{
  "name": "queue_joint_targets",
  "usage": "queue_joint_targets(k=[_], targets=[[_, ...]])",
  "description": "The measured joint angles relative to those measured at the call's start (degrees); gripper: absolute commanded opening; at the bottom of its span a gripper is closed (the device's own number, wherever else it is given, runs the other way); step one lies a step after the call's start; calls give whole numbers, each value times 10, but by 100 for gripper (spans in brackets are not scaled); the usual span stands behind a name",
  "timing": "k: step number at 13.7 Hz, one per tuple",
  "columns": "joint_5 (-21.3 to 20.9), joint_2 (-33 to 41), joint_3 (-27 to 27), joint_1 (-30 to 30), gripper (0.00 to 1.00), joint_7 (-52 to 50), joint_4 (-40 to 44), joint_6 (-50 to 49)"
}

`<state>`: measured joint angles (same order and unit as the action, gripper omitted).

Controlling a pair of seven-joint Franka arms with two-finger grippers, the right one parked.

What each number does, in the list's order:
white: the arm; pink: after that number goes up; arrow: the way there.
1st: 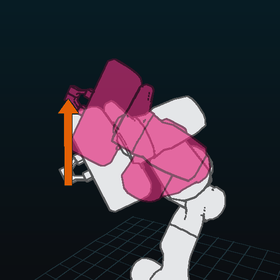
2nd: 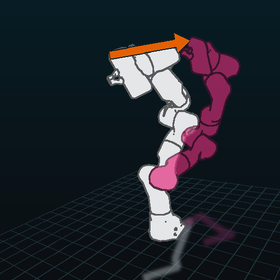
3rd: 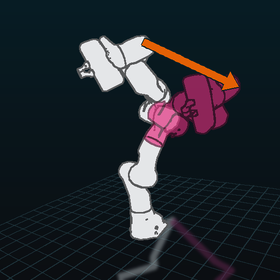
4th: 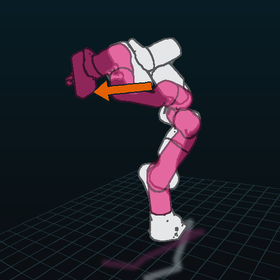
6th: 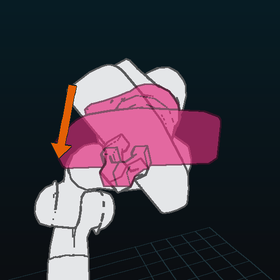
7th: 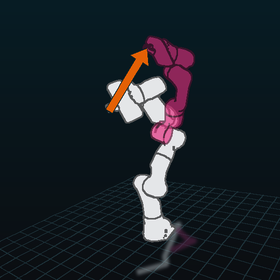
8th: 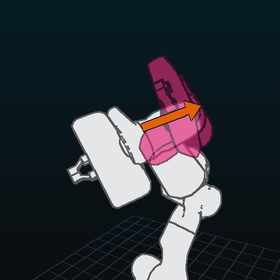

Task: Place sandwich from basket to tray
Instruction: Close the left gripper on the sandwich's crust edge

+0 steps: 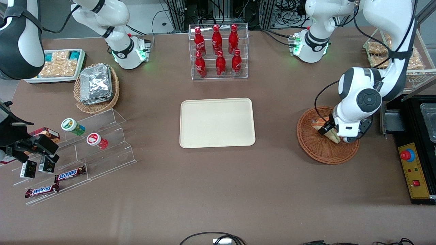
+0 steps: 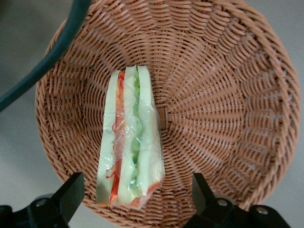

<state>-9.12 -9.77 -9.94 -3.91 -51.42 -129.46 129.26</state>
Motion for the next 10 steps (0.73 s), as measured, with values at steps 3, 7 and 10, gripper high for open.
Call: queue_joint_targets(k=[3, 7, 10], targets=[[-17, -7, 1, 0, 100, -20, -26, 34], [-30, -22, 3, 0, 31, -34, -37, 52], [-31, -23, 5, 0, 9, -35, -37, 53]])
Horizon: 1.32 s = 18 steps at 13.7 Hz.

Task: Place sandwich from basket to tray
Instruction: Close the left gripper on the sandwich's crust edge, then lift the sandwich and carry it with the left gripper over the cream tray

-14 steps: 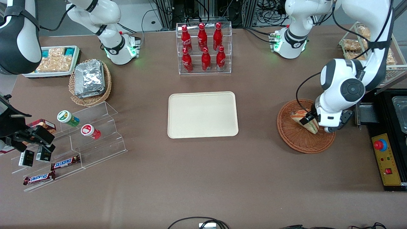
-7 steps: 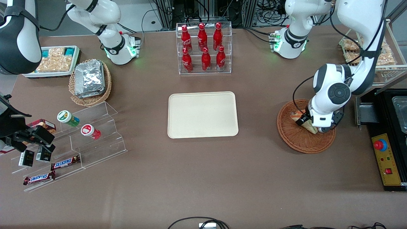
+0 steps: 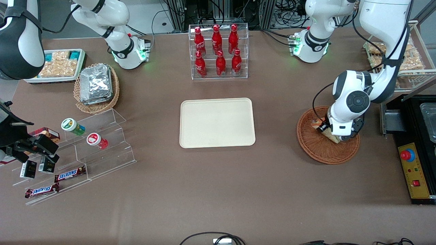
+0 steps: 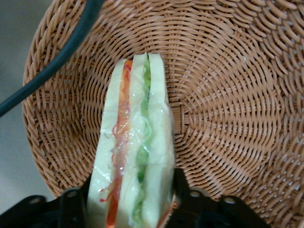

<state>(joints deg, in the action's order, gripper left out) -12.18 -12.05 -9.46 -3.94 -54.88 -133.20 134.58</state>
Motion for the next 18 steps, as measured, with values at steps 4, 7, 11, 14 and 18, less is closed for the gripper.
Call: queue_joint_targets(k=[4, 7, 11, 14, 18], targets=[[0, 3, 2, 0, 10, 0, 2, -5], [-1, 30, 1, 0, 15, 3, 31, -82], [-1, 74, -32, 2, 12, 29, 118, -220], [6, 94, -68, 6, 2, 36, 142, -248], [12, 106, -107, 8, 0, 46, 145, -261]])
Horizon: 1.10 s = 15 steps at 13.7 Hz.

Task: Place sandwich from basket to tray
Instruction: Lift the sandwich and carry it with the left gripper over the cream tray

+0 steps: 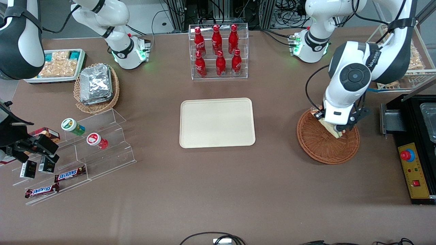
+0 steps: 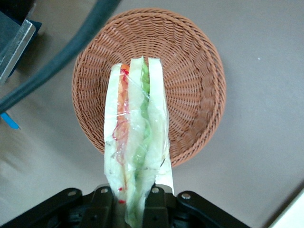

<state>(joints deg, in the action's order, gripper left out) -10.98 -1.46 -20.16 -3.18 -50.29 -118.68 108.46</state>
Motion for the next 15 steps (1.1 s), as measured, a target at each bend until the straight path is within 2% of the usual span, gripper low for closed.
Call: queue_joint_targets(k=[3, 11, 15], targets=[[7, 0, -44, 0, 0, 17, 18, -15], [0, -34, -214, 12, 0, 28, 43, -16], [-35, -86, -226, 79, 0, 27, 58, -15]])
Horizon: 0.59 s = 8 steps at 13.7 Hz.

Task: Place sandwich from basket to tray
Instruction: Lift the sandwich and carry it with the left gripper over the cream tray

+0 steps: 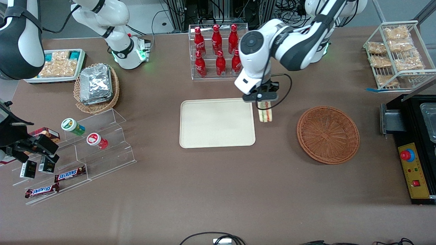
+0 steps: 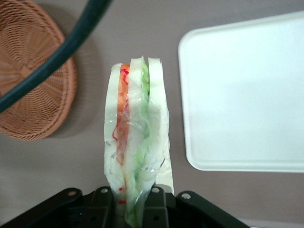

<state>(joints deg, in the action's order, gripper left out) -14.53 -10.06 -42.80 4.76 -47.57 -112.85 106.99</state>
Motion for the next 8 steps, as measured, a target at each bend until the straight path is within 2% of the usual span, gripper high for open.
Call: queue_joint_targets(k=[3, 8], targets=[[-19, -58, 0, 35, 0, 0, 39, 1], [-92, -160, 1, 70, 5, -54, 85, 18]])
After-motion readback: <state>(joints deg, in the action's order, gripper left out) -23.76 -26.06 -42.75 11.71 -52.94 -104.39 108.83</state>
